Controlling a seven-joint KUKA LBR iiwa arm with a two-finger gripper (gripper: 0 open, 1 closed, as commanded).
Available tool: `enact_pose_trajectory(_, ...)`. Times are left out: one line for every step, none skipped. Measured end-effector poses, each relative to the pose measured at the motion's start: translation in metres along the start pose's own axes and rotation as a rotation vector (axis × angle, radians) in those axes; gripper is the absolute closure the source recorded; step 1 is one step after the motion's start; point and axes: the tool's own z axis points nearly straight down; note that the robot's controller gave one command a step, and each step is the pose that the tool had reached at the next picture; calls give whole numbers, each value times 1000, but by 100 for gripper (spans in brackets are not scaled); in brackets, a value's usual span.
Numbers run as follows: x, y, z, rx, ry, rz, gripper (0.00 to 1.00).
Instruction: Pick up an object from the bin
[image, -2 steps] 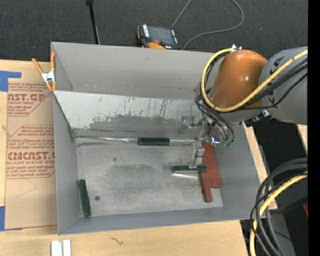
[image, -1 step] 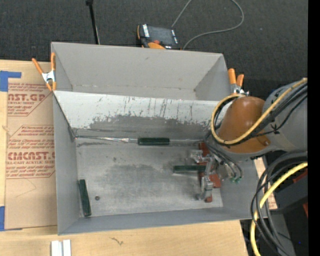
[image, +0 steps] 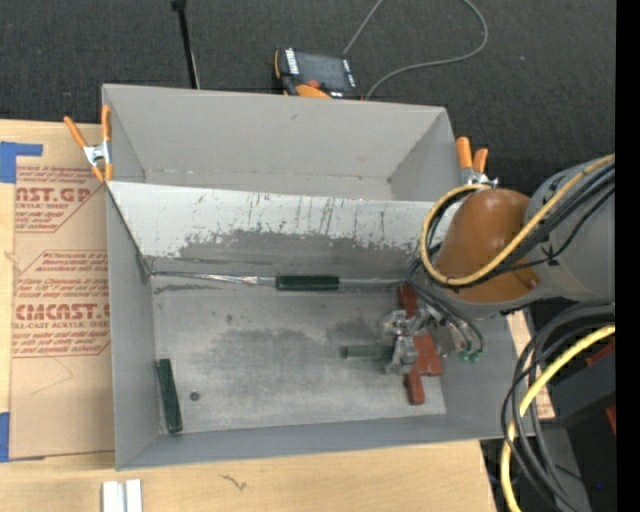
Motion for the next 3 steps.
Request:
enact_pose_trajectory(0, 0, 0, 0, 0, 0, 0)
enact_pose_trajectory(0, 0, 0, 0, 0, 0, 100)
enact_pose_trajectory(4, 17, -68, 2, -7, -24, 100)
